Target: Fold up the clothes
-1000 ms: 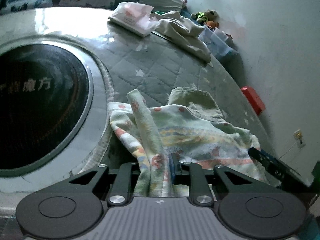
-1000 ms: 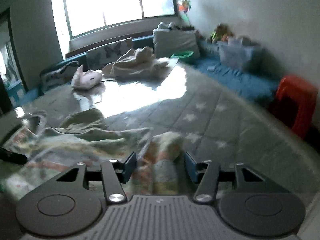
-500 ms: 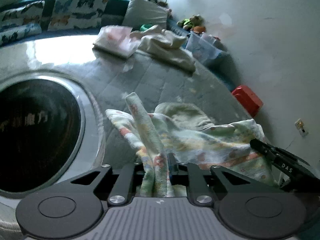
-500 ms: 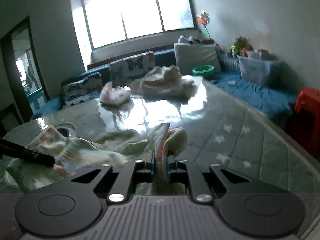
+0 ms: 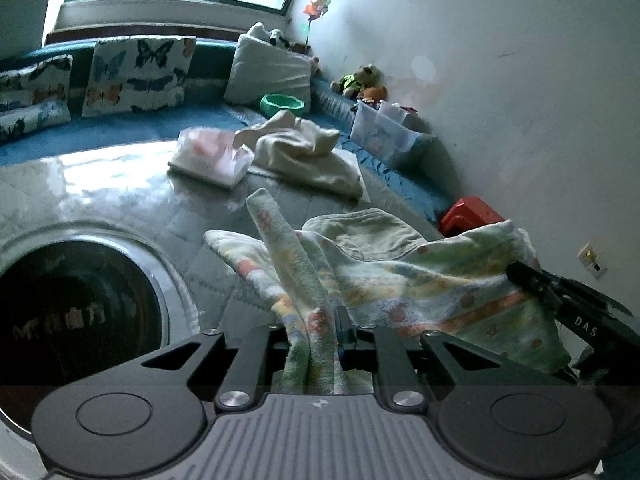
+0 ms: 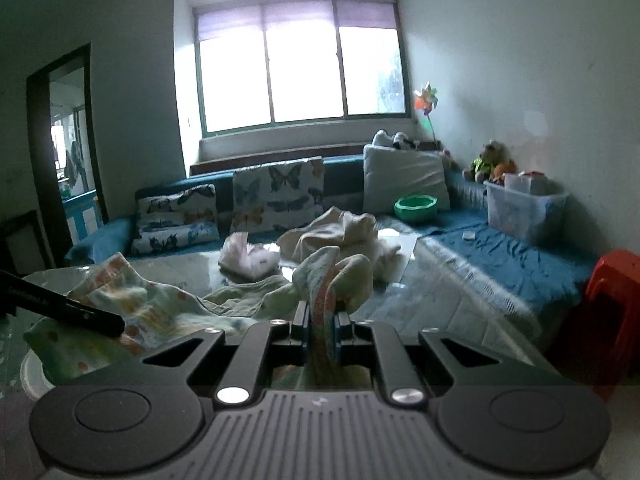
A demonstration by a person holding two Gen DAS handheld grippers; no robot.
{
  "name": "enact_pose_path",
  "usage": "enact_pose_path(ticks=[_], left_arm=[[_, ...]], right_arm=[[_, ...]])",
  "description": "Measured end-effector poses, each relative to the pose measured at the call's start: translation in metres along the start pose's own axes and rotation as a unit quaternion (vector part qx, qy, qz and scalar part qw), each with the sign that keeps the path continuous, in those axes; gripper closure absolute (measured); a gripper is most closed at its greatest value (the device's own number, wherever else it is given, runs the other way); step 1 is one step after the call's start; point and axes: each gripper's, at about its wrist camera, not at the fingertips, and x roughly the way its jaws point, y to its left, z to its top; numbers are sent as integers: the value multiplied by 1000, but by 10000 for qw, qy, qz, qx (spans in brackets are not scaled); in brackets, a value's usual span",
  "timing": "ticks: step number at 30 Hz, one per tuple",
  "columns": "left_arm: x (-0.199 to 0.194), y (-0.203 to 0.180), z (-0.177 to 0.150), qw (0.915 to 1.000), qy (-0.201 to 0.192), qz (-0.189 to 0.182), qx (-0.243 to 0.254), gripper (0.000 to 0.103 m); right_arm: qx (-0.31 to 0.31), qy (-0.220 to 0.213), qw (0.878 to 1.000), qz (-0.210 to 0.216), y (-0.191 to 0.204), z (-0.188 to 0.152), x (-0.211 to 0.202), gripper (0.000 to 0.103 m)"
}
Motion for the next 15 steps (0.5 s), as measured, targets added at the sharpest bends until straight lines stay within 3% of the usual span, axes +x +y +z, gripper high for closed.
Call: enact_pose_path(ticks=[15], left_arm=[[7,-16,11,9989,45,294,366,89]], right_arm=[[-1,-57,9999,-143,-2,5,1,93]])
